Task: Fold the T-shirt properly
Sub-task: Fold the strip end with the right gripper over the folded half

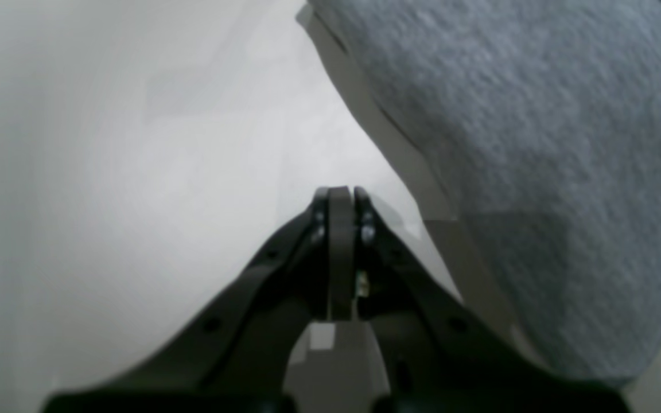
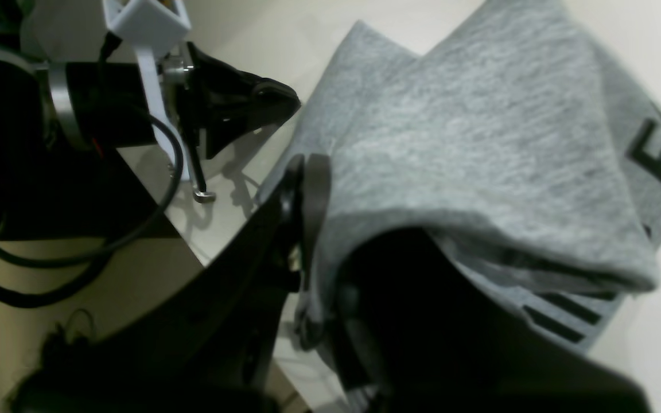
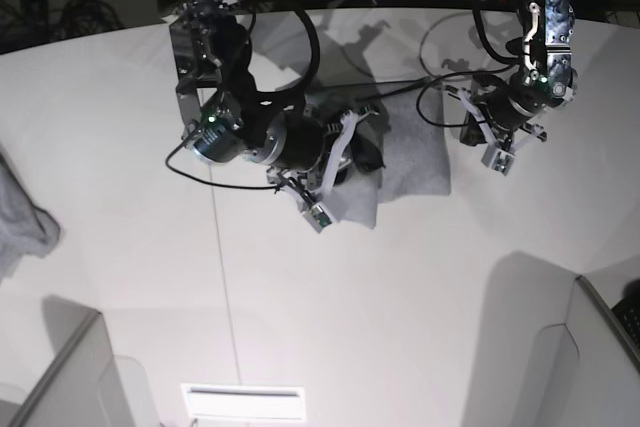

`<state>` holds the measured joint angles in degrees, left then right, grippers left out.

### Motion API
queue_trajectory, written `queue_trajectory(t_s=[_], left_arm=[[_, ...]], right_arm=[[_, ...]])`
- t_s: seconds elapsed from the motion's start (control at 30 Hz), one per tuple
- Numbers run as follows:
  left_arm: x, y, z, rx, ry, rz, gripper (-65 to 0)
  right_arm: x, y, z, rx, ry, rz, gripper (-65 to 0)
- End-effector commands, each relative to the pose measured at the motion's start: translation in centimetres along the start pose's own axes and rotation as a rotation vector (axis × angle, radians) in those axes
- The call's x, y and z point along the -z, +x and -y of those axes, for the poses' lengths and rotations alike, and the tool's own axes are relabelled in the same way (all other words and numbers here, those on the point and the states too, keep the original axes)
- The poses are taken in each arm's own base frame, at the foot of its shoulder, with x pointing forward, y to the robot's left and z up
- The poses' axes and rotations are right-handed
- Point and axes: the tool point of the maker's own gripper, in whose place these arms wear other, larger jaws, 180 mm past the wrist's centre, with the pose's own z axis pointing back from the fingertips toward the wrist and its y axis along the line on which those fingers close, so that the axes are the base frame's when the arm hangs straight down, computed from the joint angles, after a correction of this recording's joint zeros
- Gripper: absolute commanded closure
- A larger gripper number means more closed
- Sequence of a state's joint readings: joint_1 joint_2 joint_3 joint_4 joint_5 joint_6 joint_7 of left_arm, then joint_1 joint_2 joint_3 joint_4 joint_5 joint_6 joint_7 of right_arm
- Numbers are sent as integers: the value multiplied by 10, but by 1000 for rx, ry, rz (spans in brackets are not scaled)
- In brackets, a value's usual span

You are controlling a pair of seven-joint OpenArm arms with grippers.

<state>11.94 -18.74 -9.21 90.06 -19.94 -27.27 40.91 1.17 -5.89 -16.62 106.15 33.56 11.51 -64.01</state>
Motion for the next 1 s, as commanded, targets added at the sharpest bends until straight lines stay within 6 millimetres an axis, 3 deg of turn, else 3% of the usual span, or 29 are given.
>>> queue_trajectory(t_s=[0.0, 0.37, 0.7, 0.87, 0.97], left_arm=[[-4, 4, -4, 16, 6, 7, 0], [-7, -9, -3, 8, 7, -16, 0], [-7, -12, 0, 12, -1, -25, 0], [-7, -13, 1, 13, -2, -26, 0], [-9, -23, 1, 3, 0, -45, 0]], right_arm=[[-1, 22, -11, -15, 30, 69, 0], [39, 10, -35, -32, 93, 31, 0], [50, 5, -65, -96, 153, 1, 0], [64, 1, -55, -72, 138, 0, 0], [71, 1, -49, -59, 129, 7, 0]])
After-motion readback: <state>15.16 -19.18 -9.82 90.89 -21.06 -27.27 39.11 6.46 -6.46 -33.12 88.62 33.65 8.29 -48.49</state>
